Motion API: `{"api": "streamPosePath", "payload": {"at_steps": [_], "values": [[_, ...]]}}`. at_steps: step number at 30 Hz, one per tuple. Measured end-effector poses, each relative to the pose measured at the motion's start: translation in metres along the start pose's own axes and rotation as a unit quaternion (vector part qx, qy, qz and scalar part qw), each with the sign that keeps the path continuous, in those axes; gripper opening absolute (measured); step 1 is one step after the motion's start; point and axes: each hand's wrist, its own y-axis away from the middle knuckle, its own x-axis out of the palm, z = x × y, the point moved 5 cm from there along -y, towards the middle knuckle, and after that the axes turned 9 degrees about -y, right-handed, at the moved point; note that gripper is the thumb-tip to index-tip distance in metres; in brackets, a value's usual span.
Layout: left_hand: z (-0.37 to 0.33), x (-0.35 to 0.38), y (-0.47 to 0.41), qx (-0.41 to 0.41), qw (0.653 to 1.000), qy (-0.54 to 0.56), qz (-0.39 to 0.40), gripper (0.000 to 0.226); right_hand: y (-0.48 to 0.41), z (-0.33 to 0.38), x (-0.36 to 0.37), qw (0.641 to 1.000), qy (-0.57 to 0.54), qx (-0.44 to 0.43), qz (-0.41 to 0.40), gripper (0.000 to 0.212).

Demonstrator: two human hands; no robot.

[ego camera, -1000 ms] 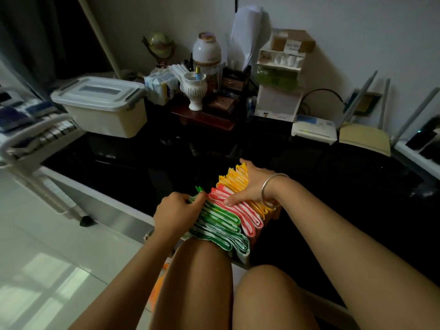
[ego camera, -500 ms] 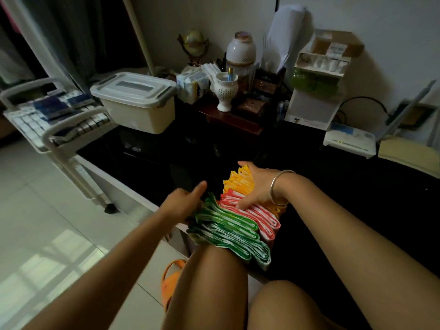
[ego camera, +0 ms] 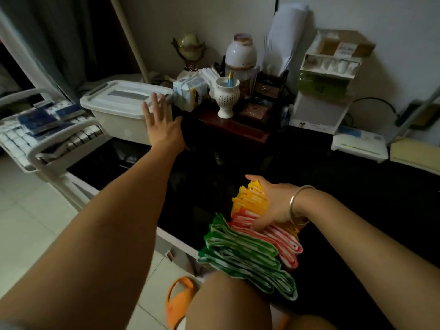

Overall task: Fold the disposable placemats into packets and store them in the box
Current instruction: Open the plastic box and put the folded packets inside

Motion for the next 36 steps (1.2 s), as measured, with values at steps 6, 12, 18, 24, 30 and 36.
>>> {"api": "streamPosePath", "payload": {"at_steps": [6,12,18,24,30,36], "values": [[0.017,0.035,-0.021,-0.022,0.996,-0.051,0.067,0.053,-0.001,-0.001,0.001,1.0,0.007,-0.001,-0.006,0.128],[0.022,0.029,-0.029,-0.018,0.996,-0.087,0.011,0.053,0.001,0.0,0.001,1.0,0.013,-0.004,-0.003,0.125],[-0.007,0.009,0.012,0.041,0.998,-0.012,-0.045,0.052,0.001,-0.001,0.0,1.0,0.019,-0.006,-0.014,0.126],[-0.054,-0.033,0.082,0.204,0.971,0.051,-0.112,0.052,0.01,-0.01,0.007,0.999,-0.009,0.009,-0.031,0.123],[-0.11,-0.069,0.125,0.304,0.941,0.068,-0.131,0.053,0.033,-0.036,0.017,0.996,-0.057,0.053,-0.043,0.124],[-0.16,-0.113,0.131,0.334,0.93,0.072,-0.136,0.067,0.053,-0.067,0.026,0.987,-0.099,0.1,-0.075,0.124]]}}
